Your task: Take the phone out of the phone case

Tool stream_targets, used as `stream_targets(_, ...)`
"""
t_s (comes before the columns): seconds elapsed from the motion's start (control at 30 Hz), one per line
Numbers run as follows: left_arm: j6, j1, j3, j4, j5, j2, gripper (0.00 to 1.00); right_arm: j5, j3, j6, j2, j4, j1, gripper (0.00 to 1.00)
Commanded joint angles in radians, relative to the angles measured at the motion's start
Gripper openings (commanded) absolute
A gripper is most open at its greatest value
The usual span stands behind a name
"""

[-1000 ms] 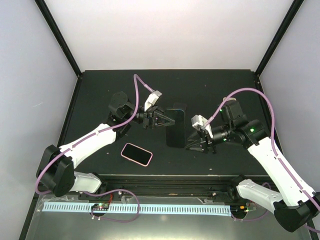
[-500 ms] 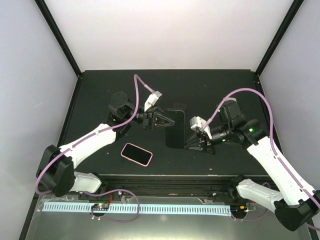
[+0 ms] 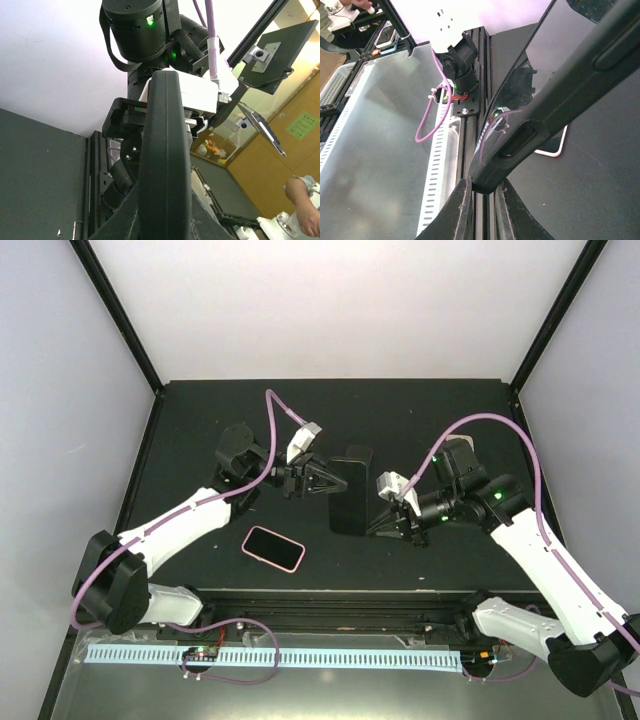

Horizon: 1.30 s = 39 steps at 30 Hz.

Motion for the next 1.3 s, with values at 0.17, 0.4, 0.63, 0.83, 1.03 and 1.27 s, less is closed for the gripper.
stream_targets(0.17,-0.037,-0.007,0.002,0.056,0.028,-0.047,0.02,0.141,0.032,0.042,0.021,0.111,0.005,0.01)
stream_targets(0.4,-0.045,-0.010,0.000,0.065,0.036,-0.062,0.01,0.200,0.035,0.001,0.027,0.127,0.005,0.01)
stream_targets(0.63,-0.045,-0.020,0.001,0.064,0.048,-0.084,0.02,0.221,0.038,-0.060,0.020,0.107,0.005,0.01)
stream_targets(0.83,-0.044,-0.035,0.001,0.059,0.060,-0.083,0.02,0.255,0.046,-0.117,0.013,0.080,0.005,0.01)
stream_targets(1.03,-0.032,-0.048,0.004,0.043,0.069,-0.084,0.01,0.301,0.035,-0.135,-0.003,0.099,0.004,0.01)
stream_targets(1.27,-0.015,-0.051,0.006,0.019,0.070,-0.084,0.02,0.313,0.032,-0.070,-0.007,0.147,0.005,0.01)
